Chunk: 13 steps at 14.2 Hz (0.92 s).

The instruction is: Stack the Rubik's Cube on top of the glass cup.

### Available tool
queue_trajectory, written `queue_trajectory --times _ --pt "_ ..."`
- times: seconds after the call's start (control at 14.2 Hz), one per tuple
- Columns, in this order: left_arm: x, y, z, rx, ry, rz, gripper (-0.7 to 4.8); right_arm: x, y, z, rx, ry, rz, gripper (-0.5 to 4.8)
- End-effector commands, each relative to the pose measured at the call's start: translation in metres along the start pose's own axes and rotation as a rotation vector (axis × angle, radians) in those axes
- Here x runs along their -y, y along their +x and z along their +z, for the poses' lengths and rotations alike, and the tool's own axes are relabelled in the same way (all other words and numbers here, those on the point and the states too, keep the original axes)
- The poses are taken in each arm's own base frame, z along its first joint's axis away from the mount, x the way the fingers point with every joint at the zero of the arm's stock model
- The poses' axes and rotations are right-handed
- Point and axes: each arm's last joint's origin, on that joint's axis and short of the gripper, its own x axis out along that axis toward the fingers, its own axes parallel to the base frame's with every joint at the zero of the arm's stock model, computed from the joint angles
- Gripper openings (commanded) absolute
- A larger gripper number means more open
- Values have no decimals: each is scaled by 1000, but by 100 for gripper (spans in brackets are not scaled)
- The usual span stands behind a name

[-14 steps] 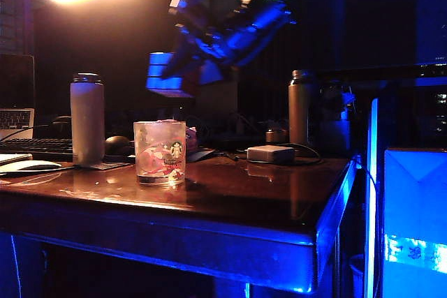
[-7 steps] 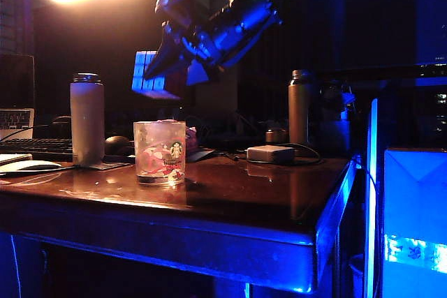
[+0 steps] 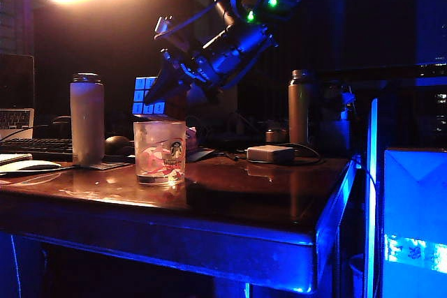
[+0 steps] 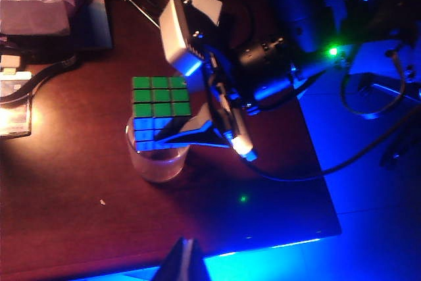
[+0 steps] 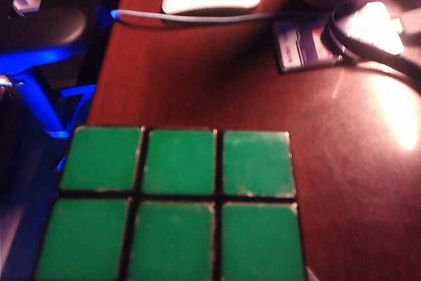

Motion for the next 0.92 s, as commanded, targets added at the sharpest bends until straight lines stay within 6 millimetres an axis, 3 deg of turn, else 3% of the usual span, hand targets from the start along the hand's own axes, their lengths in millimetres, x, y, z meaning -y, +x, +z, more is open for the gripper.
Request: queue_trajectory --times 0.07,0.21,0.35,0.49,0.57,0.92 --pt "1 -2 2 16 5 -5 -3 0 2 1 14 -10 4 107" --pt "1 -2 2 16 5 -5 -3 0 2 1 18 -12 7 112" --pt "1 -2 2 16 4 -5 -3 0 2 1 15 -10 7 196" --pt "1 -2 2 16 4 -5 -3 0 2 1 15 -10 7 315" --pt "1 -2 2 16 4 -5 -3 0 2 1 15 -10 8 321" --pt "1 -2 2 16 4 -5 -3 0 2 2 16 -10 7 464"
